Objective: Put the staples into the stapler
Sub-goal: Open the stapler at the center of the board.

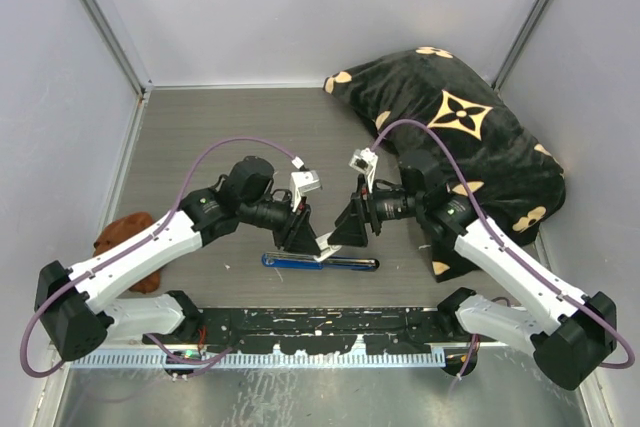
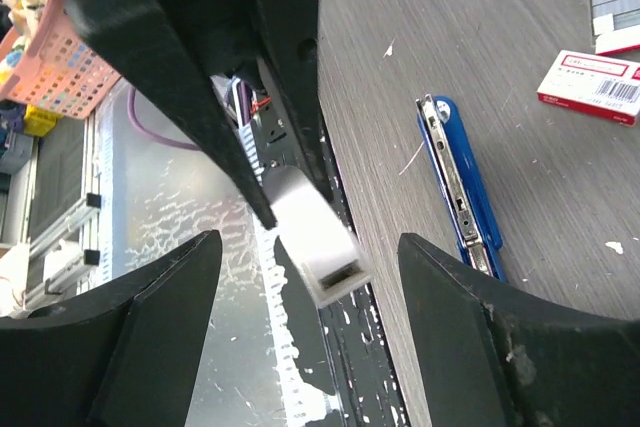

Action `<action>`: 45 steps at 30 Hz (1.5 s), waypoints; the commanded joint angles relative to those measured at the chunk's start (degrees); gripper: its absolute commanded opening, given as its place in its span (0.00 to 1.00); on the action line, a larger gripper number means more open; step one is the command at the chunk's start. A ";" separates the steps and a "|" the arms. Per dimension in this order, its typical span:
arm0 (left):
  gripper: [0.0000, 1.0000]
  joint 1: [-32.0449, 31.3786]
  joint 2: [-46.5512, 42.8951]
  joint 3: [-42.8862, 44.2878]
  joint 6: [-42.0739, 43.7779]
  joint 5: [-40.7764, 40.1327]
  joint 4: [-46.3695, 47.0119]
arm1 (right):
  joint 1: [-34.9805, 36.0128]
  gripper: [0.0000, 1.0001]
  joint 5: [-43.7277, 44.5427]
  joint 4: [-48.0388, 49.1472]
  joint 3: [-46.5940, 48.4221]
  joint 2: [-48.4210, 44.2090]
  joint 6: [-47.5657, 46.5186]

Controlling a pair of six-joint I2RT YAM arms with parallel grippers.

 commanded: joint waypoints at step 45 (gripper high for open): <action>0.70 17.32 -17.91 -22.10 -69.66 -9.66 32.84 | 4.14 0.01 14.79 69.24 -22.50 -4.77 -3.39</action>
